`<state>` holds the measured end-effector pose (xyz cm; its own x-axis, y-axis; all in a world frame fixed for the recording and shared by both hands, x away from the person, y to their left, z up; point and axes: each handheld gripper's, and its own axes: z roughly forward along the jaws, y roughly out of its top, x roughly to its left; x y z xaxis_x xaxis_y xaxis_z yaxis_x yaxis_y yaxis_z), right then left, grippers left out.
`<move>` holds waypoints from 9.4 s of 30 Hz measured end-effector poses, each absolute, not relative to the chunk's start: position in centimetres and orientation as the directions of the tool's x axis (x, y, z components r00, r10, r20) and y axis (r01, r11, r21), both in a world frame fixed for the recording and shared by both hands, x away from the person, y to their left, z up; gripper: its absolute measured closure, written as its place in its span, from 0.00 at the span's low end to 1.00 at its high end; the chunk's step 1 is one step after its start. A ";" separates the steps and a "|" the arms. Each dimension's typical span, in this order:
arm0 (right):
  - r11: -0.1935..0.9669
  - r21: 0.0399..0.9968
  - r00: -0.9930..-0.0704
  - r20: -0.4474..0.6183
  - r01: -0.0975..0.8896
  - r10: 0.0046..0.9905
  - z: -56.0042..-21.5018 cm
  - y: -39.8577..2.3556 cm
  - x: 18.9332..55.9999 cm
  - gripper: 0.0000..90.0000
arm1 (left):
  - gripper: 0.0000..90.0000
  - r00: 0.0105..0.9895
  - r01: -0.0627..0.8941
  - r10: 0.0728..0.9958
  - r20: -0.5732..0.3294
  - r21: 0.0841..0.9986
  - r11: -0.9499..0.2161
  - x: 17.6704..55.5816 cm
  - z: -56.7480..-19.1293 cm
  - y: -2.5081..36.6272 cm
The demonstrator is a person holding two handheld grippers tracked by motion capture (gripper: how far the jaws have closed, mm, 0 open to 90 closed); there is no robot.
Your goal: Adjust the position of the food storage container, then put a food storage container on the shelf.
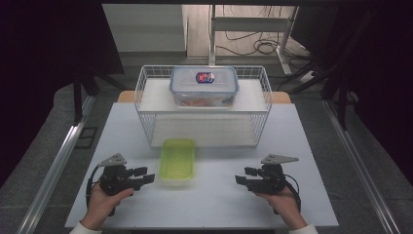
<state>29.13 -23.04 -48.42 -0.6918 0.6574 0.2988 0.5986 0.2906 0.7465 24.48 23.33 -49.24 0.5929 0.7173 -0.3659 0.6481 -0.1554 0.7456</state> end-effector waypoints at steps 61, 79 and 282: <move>0.288 0.737 -0.692 0.321 0.611 0.646 -48.9 -23.5 29.1 0.43 | 1.00 0.655 0.692 0.649 -0.386 0.652 -0.311 28.6 -52.7 16.6; 0.319 0.753 -0.695 0.245 0.576 0.676 -46.8 -21.0 31.7 0.97 | 0.70 0.636 0.644 0.726 -0.263 0.699 -0.311 26.4 -51.2 18.6; 0.217 0.612 -0.592 0.517 0.761 0.618 -50.5 -18.2 29.0 0.80 | 0.76 0.585 0.751 0.625 -0.517 0.636 -0.177 25.7 -51.6 15.9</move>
